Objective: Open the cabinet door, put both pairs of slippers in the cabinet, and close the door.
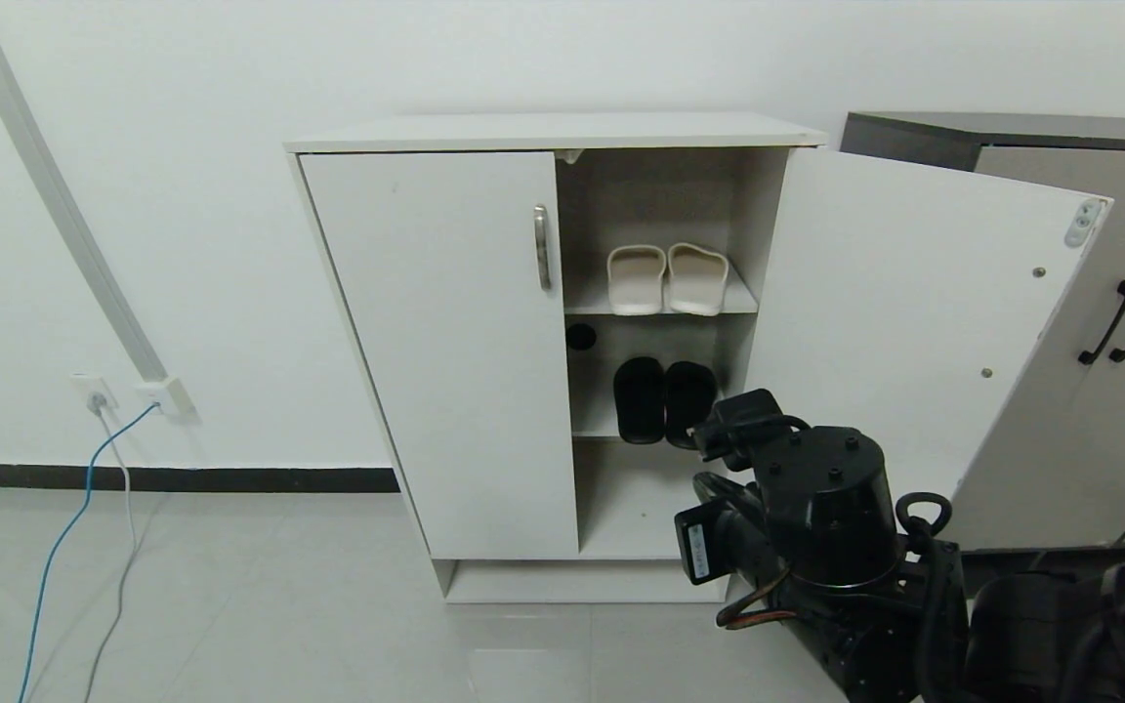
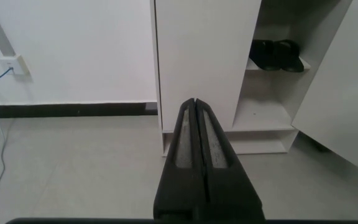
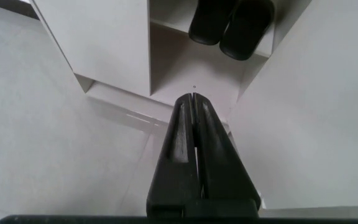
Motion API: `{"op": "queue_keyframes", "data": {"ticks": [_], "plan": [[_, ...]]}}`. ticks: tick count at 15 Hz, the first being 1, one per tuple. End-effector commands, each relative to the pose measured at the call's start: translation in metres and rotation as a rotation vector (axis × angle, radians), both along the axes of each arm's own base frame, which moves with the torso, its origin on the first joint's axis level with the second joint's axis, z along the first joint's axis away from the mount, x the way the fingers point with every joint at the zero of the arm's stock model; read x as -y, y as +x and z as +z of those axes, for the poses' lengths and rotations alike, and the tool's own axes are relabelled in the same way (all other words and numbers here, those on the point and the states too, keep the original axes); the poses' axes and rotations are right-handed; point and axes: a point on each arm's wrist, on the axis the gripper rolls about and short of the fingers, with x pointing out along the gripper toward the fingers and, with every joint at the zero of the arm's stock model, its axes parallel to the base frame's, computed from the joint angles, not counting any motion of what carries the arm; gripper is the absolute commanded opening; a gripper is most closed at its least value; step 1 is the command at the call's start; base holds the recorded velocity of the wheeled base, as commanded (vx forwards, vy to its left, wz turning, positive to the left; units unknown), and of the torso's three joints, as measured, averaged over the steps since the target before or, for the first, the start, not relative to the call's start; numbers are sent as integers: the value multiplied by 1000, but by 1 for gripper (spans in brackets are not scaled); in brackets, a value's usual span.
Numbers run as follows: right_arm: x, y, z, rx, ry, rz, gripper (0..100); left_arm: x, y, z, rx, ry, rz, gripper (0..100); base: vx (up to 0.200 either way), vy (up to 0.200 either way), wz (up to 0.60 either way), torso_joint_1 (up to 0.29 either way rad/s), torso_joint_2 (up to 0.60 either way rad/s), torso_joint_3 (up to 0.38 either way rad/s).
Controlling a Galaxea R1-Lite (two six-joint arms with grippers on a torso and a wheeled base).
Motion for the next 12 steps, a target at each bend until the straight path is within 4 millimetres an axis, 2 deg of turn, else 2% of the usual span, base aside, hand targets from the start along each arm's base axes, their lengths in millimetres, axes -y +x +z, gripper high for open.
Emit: {"op": "queue_keyframes", "data": {"ticks": [1,6,8,12], "plan": [[0,0,-1,-2,-6,0,0,0,0,0,1,0,0,0,0,0,0,0,0,0],[-1,0,-2,-4,-8,0,0,0,0,0,1,-2,0,0,0,0,0,0,0,0],[-1,1,-3,-5,-10,0,0,0,0,0,1,-2,0,0,0,0,0,10,-171,-244],[-1,1,-3,-4,-11,1,0,0,0,0,-1,-2,0,0,0,0,0,38,-443,-361]]}}
